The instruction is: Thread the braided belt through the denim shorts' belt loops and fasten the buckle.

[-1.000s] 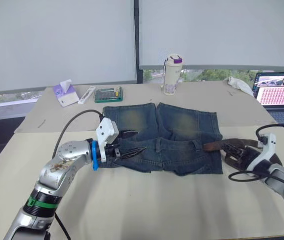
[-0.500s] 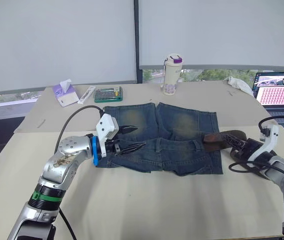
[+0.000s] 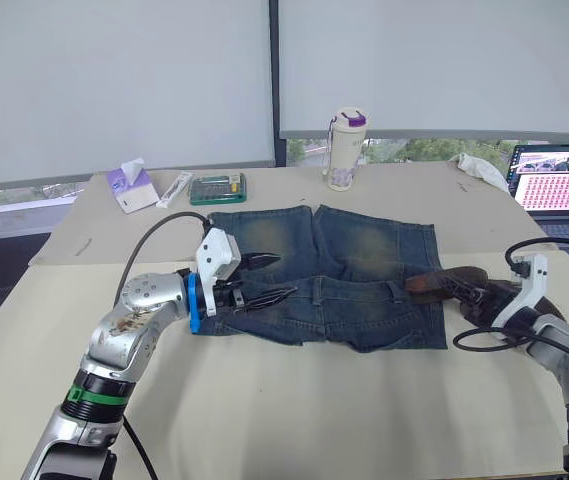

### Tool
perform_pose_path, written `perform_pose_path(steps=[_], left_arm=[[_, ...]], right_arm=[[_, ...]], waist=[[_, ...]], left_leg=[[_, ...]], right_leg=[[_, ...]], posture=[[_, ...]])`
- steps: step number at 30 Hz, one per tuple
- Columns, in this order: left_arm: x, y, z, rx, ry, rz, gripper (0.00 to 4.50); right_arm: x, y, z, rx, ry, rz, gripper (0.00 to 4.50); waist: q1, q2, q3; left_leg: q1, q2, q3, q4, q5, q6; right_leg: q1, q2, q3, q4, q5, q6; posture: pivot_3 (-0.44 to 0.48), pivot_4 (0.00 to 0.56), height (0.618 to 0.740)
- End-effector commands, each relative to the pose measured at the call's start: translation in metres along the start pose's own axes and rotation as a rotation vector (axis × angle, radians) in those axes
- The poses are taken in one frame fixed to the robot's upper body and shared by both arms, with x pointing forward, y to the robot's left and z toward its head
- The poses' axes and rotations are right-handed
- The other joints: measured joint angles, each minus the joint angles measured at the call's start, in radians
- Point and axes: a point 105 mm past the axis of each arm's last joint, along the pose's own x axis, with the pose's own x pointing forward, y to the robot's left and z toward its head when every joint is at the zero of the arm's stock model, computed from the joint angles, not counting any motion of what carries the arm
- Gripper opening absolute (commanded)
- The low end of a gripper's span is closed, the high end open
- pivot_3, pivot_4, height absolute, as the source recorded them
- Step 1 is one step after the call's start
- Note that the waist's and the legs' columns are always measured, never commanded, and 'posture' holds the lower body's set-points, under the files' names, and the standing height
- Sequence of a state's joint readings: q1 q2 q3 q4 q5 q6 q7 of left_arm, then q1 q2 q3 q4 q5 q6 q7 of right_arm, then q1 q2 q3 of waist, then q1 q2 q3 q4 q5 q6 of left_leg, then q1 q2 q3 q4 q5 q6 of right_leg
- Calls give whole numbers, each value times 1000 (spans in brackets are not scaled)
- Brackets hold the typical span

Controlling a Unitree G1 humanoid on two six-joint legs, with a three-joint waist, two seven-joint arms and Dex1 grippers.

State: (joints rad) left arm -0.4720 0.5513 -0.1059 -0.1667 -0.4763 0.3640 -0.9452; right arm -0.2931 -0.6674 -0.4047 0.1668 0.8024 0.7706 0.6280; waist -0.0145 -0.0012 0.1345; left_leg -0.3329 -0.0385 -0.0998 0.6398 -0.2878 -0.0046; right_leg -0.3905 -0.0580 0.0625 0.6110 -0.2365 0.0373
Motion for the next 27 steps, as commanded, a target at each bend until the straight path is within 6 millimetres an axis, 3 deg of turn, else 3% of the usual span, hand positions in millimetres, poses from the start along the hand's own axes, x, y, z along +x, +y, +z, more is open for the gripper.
perform_pose_path(steps=[1, 8, 18, 27], left_arm=[[-2, -1, 11, 34, -21, -10, 3446], [-2, -1, 8, 39, 1, -22, 3446], [1, -4, 7, 35, -1, -38, 3446], [2, -5, 8, 32, -5, -43, 3446]], right_arm=[[0, 14, 6, 40, -22, 75, 0], [-3, 18, 3, 61, 6, 91, 0], [-10, 23, 28, 81, -98, 114, 0], [-10, 11, 10, 96, -42, 58, 0]], waist=[[0, 0, 0], [0, 0, 0], [0, 0, 0], [1, 0, 0]], left_leg=[[0, 0, 0, 0, 0, 0], [0, 0, 0, 0, 0, 0], [0, 0, 0, 1, 0, 0], [0, 0, 0, 1, 0, 0]], right_leg=[[0, 0, 0, 0, 0, 0], [0, 0, 0, 0, 0, 0], [0, 0, 0, 0, 0, 0], [0, 0, 0, 0, 0, 0]], posture=[[0, 150, 740], [0, 150, 740], [0, 150, 740], [0, 150, 740]])
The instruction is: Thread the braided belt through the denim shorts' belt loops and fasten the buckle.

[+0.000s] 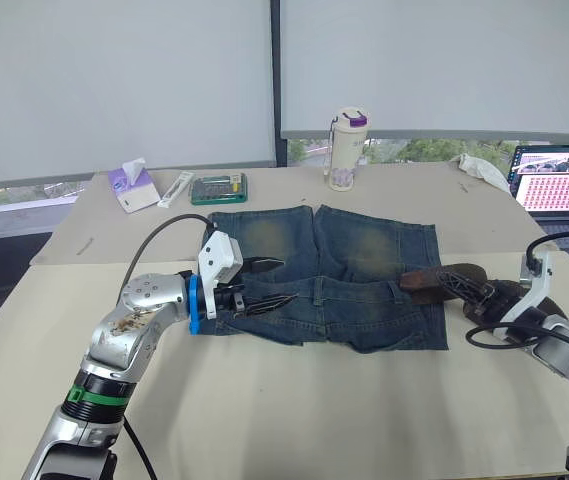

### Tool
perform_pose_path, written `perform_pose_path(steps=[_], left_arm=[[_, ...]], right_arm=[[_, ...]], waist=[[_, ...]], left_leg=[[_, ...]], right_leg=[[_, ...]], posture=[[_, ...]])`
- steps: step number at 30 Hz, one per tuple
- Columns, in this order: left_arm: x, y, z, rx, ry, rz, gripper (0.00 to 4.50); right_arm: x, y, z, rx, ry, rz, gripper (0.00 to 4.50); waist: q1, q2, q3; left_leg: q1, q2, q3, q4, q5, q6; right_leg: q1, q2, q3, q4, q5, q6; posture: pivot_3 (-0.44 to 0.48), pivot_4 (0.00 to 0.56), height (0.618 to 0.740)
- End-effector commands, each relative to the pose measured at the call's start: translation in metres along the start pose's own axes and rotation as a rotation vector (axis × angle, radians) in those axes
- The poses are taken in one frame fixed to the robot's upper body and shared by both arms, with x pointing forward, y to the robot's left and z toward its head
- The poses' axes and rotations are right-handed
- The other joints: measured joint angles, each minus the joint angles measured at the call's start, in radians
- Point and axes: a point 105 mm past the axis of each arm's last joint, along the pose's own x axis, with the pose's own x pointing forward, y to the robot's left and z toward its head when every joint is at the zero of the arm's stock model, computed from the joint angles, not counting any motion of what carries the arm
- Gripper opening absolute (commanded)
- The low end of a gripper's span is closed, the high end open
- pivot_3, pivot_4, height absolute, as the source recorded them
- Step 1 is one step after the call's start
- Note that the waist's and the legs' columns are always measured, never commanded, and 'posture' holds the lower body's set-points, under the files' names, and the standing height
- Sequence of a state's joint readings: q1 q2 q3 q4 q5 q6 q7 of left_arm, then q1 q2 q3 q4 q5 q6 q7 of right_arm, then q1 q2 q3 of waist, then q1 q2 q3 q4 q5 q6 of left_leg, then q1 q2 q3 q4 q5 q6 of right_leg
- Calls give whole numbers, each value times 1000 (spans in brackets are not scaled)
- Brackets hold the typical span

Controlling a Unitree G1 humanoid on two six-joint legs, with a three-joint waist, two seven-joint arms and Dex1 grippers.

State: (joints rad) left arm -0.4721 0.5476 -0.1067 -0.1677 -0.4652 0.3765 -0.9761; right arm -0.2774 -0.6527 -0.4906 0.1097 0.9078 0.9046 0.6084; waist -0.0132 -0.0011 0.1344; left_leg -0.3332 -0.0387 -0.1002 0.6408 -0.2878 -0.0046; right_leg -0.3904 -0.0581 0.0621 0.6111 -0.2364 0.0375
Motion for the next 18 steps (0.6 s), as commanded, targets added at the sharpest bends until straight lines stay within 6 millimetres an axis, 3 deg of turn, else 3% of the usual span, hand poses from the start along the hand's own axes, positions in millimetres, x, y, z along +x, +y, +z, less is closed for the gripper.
perform_pose_path(steps=[1, 13, 18], left_arm=[[1, -2, 10, 37, -16, -13, 3446], [-1, -4, 8, 29, -9, -9, 3446], [1, -5, 7, 28, -5, -18, 3446]], right_arm=[[0, 0, 3, -10, -19, 0, 0], [4, 3, -12, 103, 34, 49, 0], [11, -12, -23, 166, 62, 4, 0]], waist=[[-1, 0, 0], [-1, 0, 0], [-2, 0, 0]], left_leg=[[0, 0, 0, 0, 0, 0], [0, 0, 0, 0, 0, 0], [0, 0, 0, 0, 0, 0]], right_leg=[[0, 0, 0, 0, 0, 0], [0, 0, 0, 0, 0, 0], [0, 0, 0, 0, 0, 0]], posture=[[0, 150, 740], [0, 150, 740], [0, 150, 740]])
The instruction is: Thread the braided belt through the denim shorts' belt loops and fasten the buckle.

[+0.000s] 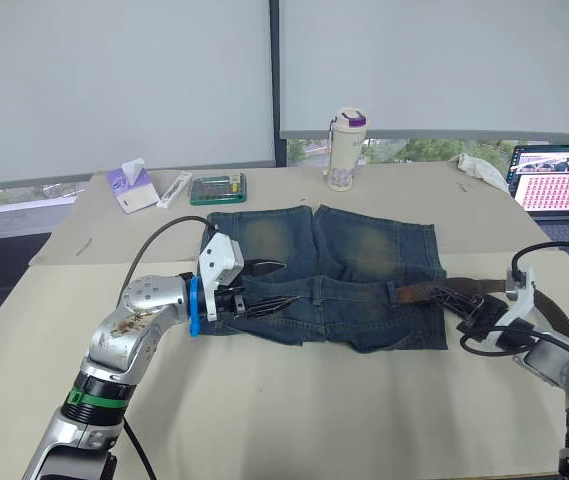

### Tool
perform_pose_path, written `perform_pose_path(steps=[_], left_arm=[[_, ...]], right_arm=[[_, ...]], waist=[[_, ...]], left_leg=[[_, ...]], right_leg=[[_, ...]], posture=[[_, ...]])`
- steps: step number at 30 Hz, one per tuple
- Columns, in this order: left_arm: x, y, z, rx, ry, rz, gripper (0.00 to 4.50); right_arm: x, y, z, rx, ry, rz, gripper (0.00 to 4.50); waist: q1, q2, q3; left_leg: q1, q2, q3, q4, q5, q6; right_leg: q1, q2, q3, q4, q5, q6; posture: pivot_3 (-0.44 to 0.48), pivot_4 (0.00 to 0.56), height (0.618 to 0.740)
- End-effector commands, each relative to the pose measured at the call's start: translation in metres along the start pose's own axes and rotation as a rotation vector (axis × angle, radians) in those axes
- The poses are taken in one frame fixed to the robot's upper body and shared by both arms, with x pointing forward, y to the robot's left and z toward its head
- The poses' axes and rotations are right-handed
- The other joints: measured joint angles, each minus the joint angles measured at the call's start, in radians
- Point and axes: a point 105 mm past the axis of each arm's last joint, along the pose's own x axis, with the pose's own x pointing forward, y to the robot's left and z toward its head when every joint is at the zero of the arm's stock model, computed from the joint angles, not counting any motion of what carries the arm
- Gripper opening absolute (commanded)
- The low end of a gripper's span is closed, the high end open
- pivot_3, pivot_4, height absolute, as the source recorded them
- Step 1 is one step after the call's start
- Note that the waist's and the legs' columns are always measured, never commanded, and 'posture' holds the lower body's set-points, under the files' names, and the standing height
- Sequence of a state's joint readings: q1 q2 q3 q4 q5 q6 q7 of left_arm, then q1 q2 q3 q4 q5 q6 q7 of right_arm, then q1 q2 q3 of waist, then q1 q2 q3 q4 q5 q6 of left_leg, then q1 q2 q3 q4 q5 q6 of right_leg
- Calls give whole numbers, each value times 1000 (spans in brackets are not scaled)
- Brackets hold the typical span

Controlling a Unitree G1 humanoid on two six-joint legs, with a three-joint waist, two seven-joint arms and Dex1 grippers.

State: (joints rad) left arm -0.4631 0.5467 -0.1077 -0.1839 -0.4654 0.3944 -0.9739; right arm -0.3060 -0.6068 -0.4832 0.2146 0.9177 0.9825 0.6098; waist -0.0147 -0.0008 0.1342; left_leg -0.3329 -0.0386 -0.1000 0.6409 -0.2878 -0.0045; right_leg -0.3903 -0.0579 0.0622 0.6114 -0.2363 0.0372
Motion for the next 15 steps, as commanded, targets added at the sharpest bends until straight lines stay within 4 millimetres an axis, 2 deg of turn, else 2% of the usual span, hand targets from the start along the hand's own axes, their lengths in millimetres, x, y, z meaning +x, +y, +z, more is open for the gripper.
perform_pose_path(steps=[1, 4, 8, 15], left_arm=[[1, -3, 9, 39, -13, -16, 3446], [2, -5, 9, 34, -15, -18, 3446], [2, -6, 7, 26, -13, -21, 3446], [14, -8, -1, -28, -23, -19, 3446]], right_arm=[[6, -9, -1, -16, 19, -34, 0], [13, -24, -13, -112, 89, -97, 0], [26, -24, -14, -175, 82, -99, 0], [42, 7, -8, -149, 48, 94, 0]], waist=[[0, 0, 0], [-2, 0, 0], [-12, -2, 0], [-26, -2, 0]], left_leg=[[0, 0, 0, 0, 0, 0], [0, 0, 1, 0, 0, 0], [2, 1, 1, 0, 0, 1], [2, 2, 0, 0, 0, 1]], right_leg=[[0, 0, 0, 0, 0, 0], [0, 0, 0, 0, 0, 0], [1, 2, 0, 0, 0, 0], [1, 2, 0, 0, 0, 0]], posture=[[0, 150, 740], [0, 150, 740], [0, 150, 740], [0, 150, 740]])
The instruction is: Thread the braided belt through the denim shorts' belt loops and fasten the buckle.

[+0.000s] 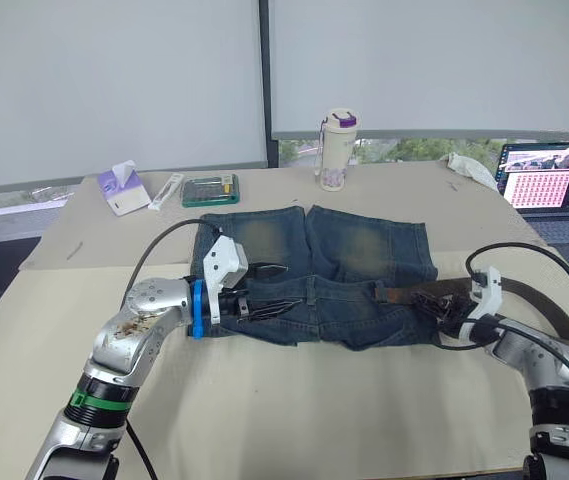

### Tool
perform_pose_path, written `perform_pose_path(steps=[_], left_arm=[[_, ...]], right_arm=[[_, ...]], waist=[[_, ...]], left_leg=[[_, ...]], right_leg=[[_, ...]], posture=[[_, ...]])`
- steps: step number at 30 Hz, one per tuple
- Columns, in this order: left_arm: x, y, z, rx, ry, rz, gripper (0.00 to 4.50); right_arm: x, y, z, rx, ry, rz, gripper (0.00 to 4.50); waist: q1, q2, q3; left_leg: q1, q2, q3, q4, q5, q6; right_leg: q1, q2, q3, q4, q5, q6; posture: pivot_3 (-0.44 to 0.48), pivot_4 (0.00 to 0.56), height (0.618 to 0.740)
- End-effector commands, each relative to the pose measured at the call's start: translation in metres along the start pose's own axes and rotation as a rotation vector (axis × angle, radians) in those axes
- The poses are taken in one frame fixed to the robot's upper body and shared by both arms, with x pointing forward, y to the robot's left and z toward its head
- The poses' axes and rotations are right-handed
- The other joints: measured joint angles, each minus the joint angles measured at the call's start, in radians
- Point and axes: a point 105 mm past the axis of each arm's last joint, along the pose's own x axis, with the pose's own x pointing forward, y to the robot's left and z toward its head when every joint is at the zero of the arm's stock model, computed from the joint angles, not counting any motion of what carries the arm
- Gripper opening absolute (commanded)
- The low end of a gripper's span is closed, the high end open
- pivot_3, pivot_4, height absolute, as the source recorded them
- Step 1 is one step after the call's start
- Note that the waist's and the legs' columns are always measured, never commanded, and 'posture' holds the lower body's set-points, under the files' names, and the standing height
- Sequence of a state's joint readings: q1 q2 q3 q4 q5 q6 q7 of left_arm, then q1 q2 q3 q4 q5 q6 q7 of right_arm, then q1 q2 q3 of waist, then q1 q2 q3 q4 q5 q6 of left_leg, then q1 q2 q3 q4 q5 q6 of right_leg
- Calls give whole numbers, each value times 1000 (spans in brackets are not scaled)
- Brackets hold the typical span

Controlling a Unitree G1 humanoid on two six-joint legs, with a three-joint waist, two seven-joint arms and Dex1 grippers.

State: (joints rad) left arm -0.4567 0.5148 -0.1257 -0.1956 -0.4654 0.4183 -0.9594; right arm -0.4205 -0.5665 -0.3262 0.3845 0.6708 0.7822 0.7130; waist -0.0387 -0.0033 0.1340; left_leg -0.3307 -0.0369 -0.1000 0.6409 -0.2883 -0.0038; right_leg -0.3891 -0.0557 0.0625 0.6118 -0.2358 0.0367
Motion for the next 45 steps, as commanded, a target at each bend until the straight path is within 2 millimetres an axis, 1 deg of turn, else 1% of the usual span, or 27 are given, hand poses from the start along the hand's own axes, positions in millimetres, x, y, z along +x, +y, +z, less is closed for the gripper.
perform_pose_path(steps=[1, 2, 4, 7, 9, 11, 13, 15, 17, 20, 24, 27, 29, 31, 33, 39, 43, 45], left_arm=[[11, -2, -1, -8, -14, -4, 3446], [13, -2, -2, -17, -15, -4, 3446], [16, -4, -5, -10, -4, -18, 3446], [20, -7, -5, -13, -13, -37, 3446], [22, -7, -5, -26, -26, -39, 3446], [25, -6, -8, -48, -31, -32, 3446], [30, -6, -10, -80, -41, -29, 3446], [34, -7, -11, -96, -46, -38, 3446], [43, -9, -11, -153, -75, -46, 3446], [53, -8, -13, -242, -100, -39, 3446], [69, -4, -20, -337, -101, -20, 3446], [82, -5, -19, -441, -143, -26, 3446], [92, -4, -20, -472, -148, -13, 3446], [101, 6, -21, -568, -182, 44, 3446], [107, 12, -26, -641, -180, 86, 3446], [117, 5, -21, -687, -193, 37, 3446], [123, 0, -26, -696, -168, 33, 2330], [125, -2, -24, -703, -186, 27, 1618]], right_arm=[[5, 26, 12, 6, -43, 173, 0], [4, 30, 14, 12, -52, 204, 0], [2, 31, 18, 1, -62, 214, 0], [2, 29, 13, -57, -8, 198, 0], [3, 32, 10, -74, 14, 212, 0], [10, 39, 8, -67, 15, 231, 0], [17, 43, 1, -67, 24, 240, 0], [20, 43, -3, -60, 20, 235, 0], [22, 45, -3, -1, -24, 255, 0], [17, 51, 0, 86, -80, 315, 0], [3, 62, 10, 185, -176, 442, 0], [-5, 66, 10, 192, -189, 486, 0], [-8, 67, 8, 190, -189, 498, 0], [-11, 66, 9, 194, -209, 504, 0], [-14, 66, 11, 193, -225, 508, 0], [-16, 68, 7, 171, -204, 515, 0], [-18, 70, 9, 169, -212, 531, 0], [-18, 71, 5, 154, -189, 531, 0]], waist=[[-2, 1, 0], [-1, 1, 0], [-1, 1, 0], [0, 1, 0], [0, 2, 0], [1, 2, 0], [1, 2, 0], [-1, 2, 0], [-1, 1, 0], [-1, 1, 0], [-1, 2, -1], [0, 2, -1], [1, 2, -1], [3, 2, -1], [7, 2, 0], [3, 2, -1], [5, 2, -1], [8, 2, -1]], left_leg=[[0, 0, 0, 0, 0, 0], [0, 0, 0, 0, 0, 0], [0, 0, 0, 0, 0, 0], [0, -1, -1, 0, 0, 0], [0, -1, -1, 0, 0, 0], [2, -1, -1, 1, 0, 0], [1, -1, -1, 0, 0, 0], [1, -1, -2, 0, 0, 0], [1, -1, -2, 0, 0, 0], [2, -1, -4, 1, 0, 0], [1, -1, -5, 1, 0, 1], [1, -2, -4, 1, 0, 1], [1, -2, -4, 1, 0, 1], [0, -2, -4, 2, 0, 1], [-1, -3, -4, 3, 0, 1], [-2, -3, -1, 3, -1, 1], [-2, -3, -1, 3, -1, 1], [-2, -4, -1, 3, 0, 1]], right_leg=[[0, 0, 0, 0, 0, 0], [0, 0, 0, 1, 0, 0], [0, 0, 0, 0, 0, 0], [-1, -1, 0, 0, 0, 0], [-1, -2, 0, 0, 0, 0], [-1, -2, 0, 0, 0, 0], [-1, -2, 0, 1, 0, 0], [-1, -1, 0, 1, 0, 0], [-1, -1, 0, 1, 0, 0], [-1, -2, 0, 1, 0, 0], [-1, -2, 0, 1, 0, 0], [-1, -2, 0, 1, 0, 0], [-1, -2, 0, 1, 0, 1], [-1, -2, 0, 1, 0, 1], [-1, -2, 0, 1, 1, 1], [-1, -1, 0, 1, 1, 2], [-1, -2, 0, 1, 1, 2], [-1, -2, 0, 1, 1, 2]], posture=[[0, 150, 740], [0, 150, 740], [0, 150, 740], [0, 150, 740], [0, 150, 740], [0, 150, 740], [0, 150, 740], [0, 150, 740], [0, 150, 740], [0, 150, 740], [0, 150, 740], [0, 150, 740], [0, 150, 740], [0, 150, 740], [0, 150, 740], [0, 150, 740], [0, 150, 740], [0, 150, 740]])
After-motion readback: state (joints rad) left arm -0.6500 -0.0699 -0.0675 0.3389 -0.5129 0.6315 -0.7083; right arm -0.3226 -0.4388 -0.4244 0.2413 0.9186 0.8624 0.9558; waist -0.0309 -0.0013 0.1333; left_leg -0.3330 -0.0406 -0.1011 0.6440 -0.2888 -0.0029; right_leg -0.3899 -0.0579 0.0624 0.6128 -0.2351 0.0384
